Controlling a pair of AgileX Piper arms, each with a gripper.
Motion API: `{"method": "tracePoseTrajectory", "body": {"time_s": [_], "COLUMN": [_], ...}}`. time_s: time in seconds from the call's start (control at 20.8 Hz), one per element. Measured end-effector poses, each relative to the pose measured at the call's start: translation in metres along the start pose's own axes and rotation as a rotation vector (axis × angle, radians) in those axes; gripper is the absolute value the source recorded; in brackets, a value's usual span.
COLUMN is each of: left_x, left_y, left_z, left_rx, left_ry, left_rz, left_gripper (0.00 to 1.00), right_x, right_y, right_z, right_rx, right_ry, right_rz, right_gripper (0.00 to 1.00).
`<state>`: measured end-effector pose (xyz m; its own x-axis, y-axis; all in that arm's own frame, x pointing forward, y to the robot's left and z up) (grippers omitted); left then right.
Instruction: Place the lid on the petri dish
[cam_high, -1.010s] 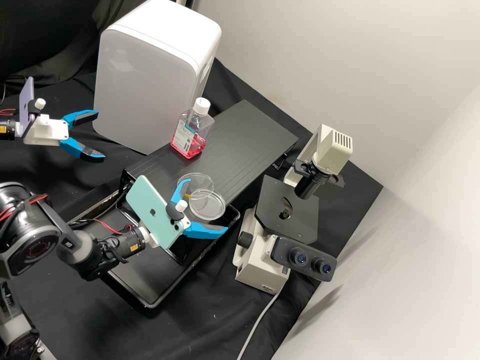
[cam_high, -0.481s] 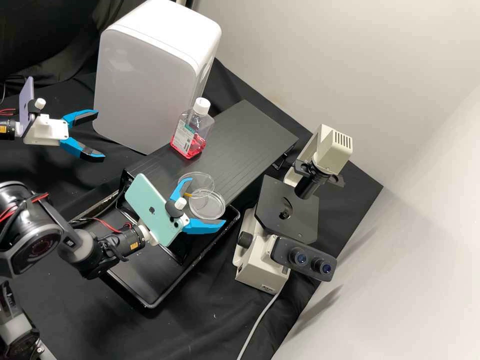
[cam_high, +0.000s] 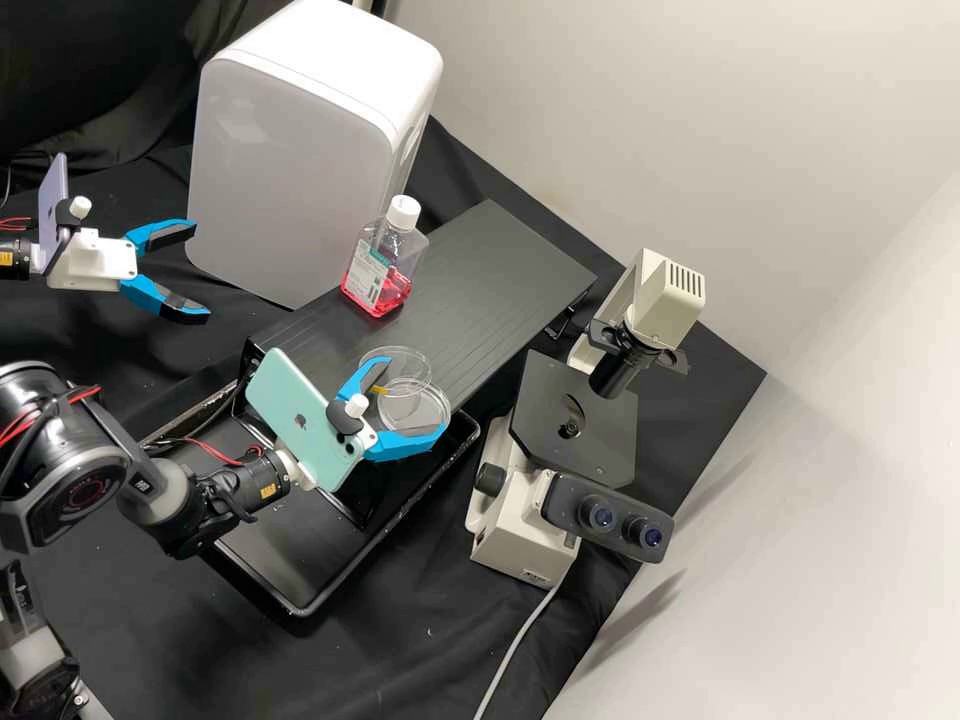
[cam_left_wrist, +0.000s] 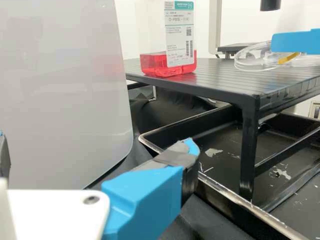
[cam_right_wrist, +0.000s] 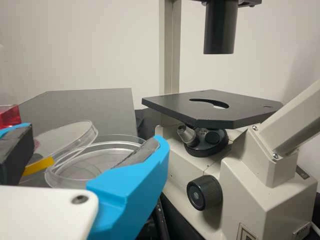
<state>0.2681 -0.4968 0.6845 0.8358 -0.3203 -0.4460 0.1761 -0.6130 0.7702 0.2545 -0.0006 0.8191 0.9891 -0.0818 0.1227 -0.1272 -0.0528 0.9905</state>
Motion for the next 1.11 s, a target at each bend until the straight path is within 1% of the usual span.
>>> {"method": "tracePoseTrajectory", "body": {"time_s": [0.34,0.53,0.58,0.72,0.82,0.87,0.91,1.01,1.11], "left_x": [0.0000,0.0000,0.0000,0.0003,0.0008,0.0022,0.0030,0.0034,0.0034], "left_y": [0.0000,0.0000,0.0002,0.0005,0.0006,0.0021,0.0021,-0.0003,-0.0003], "left_z": [-0.0001,-0.0001,-0.0007,-0.0011,-0.0016,-0.0021,-0.0021,-0.0021,-0.0021], "left_rx": [-0.001,-0.001,0.002,-0.003,-0.005,-0.006,-0.008,-0.009,-0.009], "left_ry": [0.001,0.001,0.008,0.021,0.026,0.031,0.033,0.033,0.033], "left_rz": [0.000,0.000,0.002,0.006,0.008,0.016,0.018,0.010,0.010], "left_gripper": [1.00,1.00,1.00,1.00,1.00,1.00,1.00,1.00,1.00], "right_x": [0.0025,0.0030,0.0030,0.0041,0.0060,0.0066,0.0068,0.0068,0.0067], "right_y": [0.0012,-0.0002,-0.0002,0.0002,-0.0002,-0.0009,-0.0011,-0.0020,-0.0029], "right_z": [-0.0016,-0.0002,-0.0002,-0.0002,0.0011,0.0023,0.0029,0.0025,0.0017], "right_rx": [0.007,0.006,0.006,0.008,0.011,0.012,0.014,0.035,0.038], "right_ry": [0.009,0.004,0.004,0.003,-0.005,-0.011,-0.014,-0.013,-0.011], "right_rz": [0.009,0.004,0.004,0.008,0.012,0.012,0.013,0.015,0.013], "right_gripper": [0.00,0.00,0.00,0.00,0.00,0.00,0.00,0.00,0.00]}}
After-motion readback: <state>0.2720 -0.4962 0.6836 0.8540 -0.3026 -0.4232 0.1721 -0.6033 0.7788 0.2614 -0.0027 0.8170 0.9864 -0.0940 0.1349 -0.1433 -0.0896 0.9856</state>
